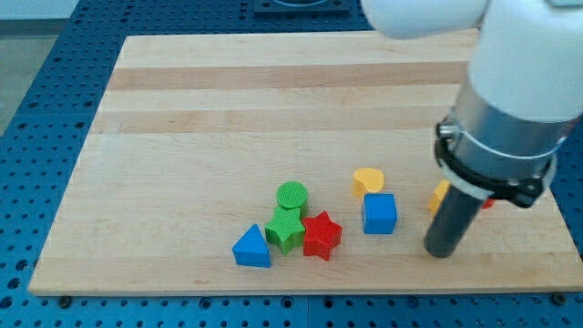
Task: Push the yellow heart towards the top center
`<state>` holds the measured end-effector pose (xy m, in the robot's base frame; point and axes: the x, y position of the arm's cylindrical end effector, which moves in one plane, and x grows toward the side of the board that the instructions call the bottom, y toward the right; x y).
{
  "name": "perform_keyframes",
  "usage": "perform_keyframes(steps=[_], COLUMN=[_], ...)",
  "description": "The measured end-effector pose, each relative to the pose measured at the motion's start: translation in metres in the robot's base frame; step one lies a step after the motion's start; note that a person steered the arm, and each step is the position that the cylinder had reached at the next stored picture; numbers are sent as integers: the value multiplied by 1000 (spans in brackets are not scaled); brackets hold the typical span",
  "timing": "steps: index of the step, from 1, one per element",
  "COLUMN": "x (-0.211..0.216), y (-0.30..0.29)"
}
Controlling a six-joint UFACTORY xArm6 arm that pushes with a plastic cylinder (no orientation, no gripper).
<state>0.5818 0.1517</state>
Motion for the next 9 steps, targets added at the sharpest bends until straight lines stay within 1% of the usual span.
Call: perform_keyframes(steps=[1,2,3,7,9], x=[-7,-29,-30,-29,-32], y=[5,-33,-52,-50,-60])
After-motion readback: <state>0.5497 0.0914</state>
